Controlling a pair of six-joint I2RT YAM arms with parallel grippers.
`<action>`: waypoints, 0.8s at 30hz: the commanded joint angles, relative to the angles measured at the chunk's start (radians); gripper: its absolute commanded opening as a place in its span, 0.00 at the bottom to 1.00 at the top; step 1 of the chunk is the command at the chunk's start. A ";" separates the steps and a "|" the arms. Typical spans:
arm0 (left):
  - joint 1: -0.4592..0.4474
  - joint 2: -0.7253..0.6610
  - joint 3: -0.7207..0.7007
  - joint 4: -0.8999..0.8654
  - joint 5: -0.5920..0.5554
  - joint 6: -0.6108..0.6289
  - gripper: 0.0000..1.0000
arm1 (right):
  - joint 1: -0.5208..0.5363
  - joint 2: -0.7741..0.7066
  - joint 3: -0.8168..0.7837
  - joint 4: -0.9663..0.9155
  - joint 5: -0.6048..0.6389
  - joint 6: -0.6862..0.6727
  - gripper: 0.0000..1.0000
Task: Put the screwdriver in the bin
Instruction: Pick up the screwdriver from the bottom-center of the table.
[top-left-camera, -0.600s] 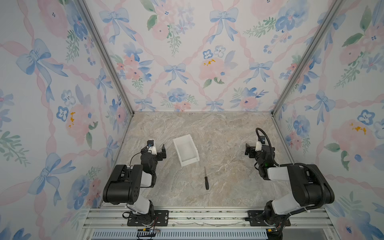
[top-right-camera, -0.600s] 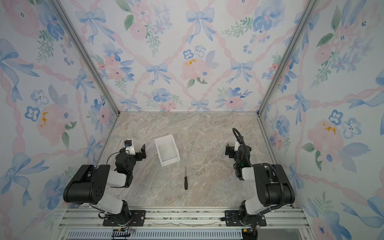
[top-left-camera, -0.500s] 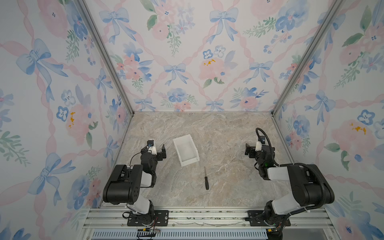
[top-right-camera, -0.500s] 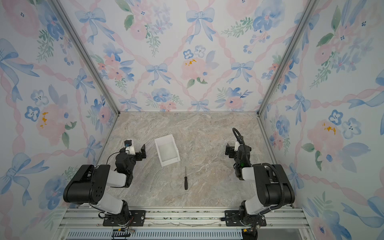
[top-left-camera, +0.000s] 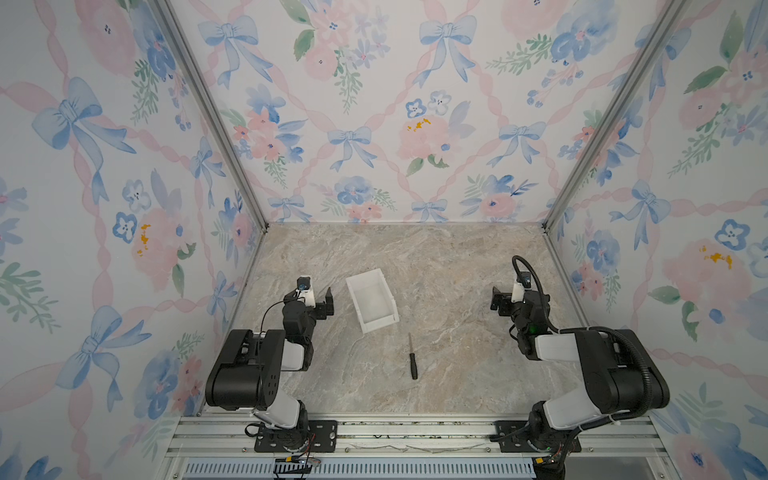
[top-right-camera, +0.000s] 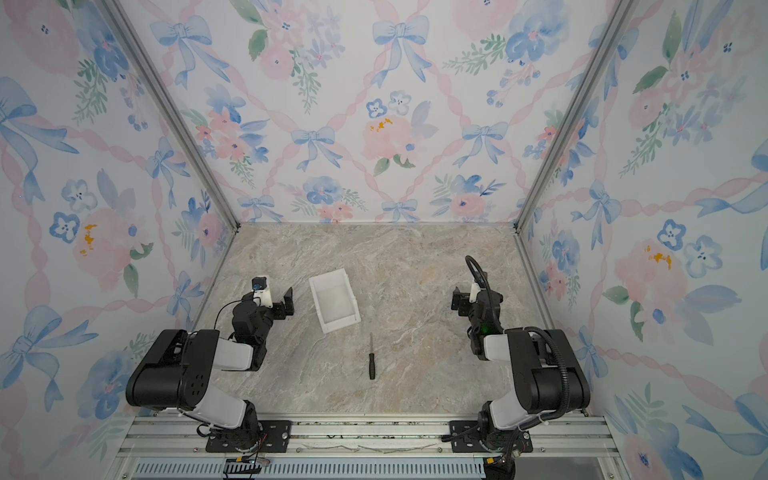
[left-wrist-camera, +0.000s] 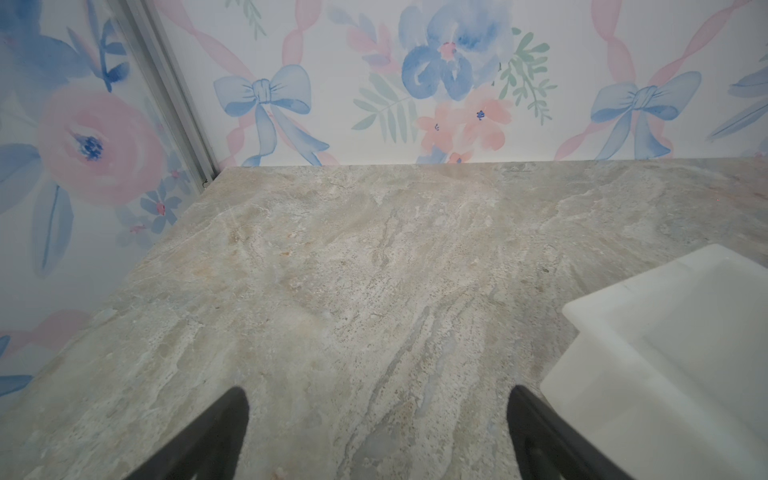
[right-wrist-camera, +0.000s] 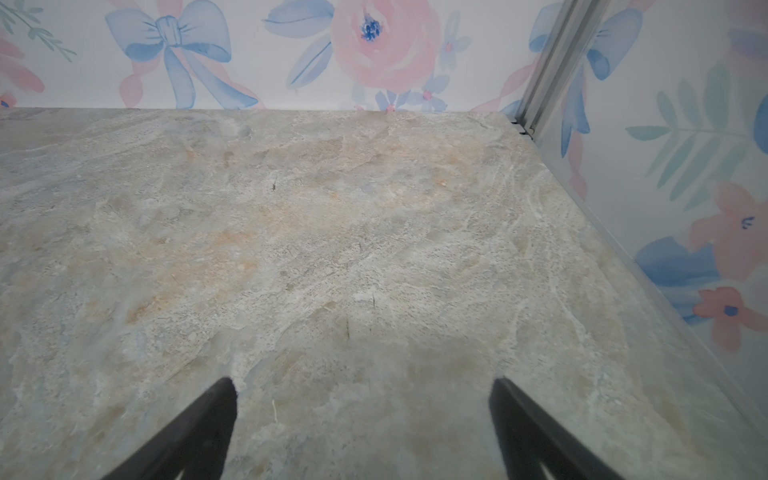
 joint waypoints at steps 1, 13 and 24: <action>-0.004 -0.074 0.219 -0.394 0.004 0.020 0.98 | 0.027 -0.156 0.105 -0.250 0.088 0.004 0.97; -0.012 -0.234 0.658 -1.288 0.035 0.130 0.98 | 0.401 -0.293 0.594 -1.250 0.019 0.261 0.95; -0.047 -0.508 0.622 -1.506 0.122 0.211 0.98 | 1.062 -0.305 0.520 -1.474 0.108 0.679 0.83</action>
